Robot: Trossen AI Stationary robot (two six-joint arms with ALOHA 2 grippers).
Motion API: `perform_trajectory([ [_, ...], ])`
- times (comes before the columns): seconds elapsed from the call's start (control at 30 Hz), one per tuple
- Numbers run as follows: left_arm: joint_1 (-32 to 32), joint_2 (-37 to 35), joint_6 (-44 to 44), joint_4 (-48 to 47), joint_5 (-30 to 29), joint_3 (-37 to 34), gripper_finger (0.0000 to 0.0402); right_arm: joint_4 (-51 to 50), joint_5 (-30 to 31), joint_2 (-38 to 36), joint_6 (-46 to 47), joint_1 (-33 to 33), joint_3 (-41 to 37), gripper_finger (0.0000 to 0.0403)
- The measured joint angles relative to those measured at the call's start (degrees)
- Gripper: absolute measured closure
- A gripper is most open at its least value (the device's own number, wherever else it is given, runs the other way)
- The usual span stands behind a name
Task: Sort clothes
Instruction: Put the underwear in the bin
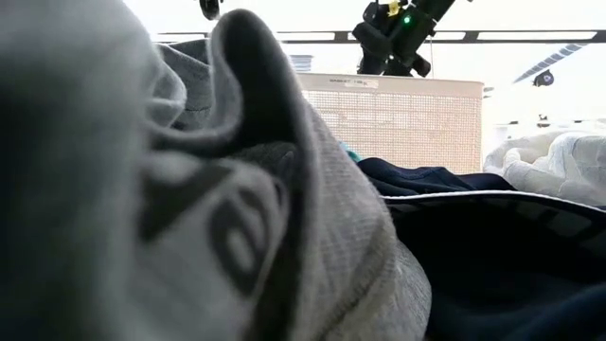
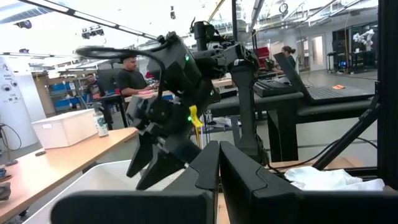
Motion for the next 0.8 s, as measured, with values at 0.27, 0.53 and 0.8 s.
perform_trajectory([
  [0.27,0.01,0.0,0.0,0.05,0.0,-0.02,0.0402,-3.38,-12.63,-4.82,-5.43,3.49,1.11,0.018],
  [0.53,0.02,0.0,0.0,0.03,-0.01,-0.01,0.0402,-3.87,-12.9,-8.22,-10.35,17.03,1.11,0.0388],
  [0.8,0.01,0.0,0.0,0.07,-0.02,-0.01,0.0402,-4.19,-12.89,-8.23,-11.94,30.98,0.11,0.04],
])
